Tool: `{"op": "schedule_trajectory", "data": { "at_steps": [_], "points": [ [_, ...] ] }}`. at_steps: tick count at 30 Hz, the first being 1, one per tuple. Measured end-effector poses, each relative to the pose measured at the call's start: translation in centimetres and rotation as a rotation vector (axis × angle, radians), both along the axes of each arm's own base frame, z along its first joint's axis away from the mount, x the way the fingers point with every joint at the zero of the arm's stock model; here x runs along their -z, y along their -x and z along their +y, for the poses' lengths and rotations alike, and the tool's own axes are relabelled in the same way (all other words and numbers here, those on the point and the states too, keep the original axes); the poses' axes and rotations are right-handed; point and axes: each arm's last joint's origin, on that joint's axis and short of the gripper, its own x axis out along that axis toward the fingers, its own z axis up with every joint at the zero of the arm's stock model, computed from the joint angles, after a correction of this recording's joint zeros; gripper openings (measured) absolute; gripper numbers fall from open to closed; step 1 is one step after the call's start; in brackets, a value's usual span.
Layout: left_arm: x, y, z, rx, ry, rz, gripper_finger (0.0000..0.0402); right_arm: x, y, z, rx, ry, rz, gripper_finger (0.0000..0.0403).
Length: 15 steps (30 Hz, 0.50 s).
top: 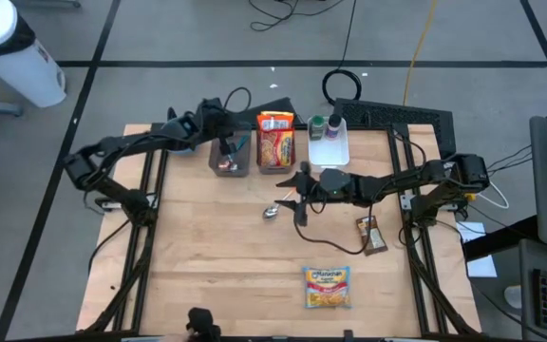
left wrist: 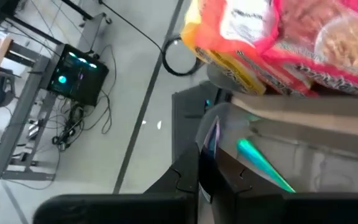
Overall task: Pick & Place Food Item
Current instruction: Put the blue spoon into the left black bin
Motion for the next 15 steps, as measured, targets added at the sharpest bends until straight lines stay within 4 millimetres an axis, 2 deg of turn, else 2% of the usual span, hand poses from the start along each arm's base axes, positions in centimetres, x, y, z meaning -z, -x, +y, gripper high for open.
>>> {"op": "schedule_trajectory", "data": {
  "at_steps": [8, 15],
  "points": [
    [-0.6, -0.7, -0.9, 0.027, -0.034, -0.020, 0.0010, 0.7, 0.7, -1.0, 0.047, 0.000, -0.059, 0.0225],
    [-4.9, -0.6, -4.3, 0.119, -0.117, -0.191, 0.0009, 0.7, 0.9, -2.2, 0.084, 0.002, -0.087, 0.0224]
  ]
}}
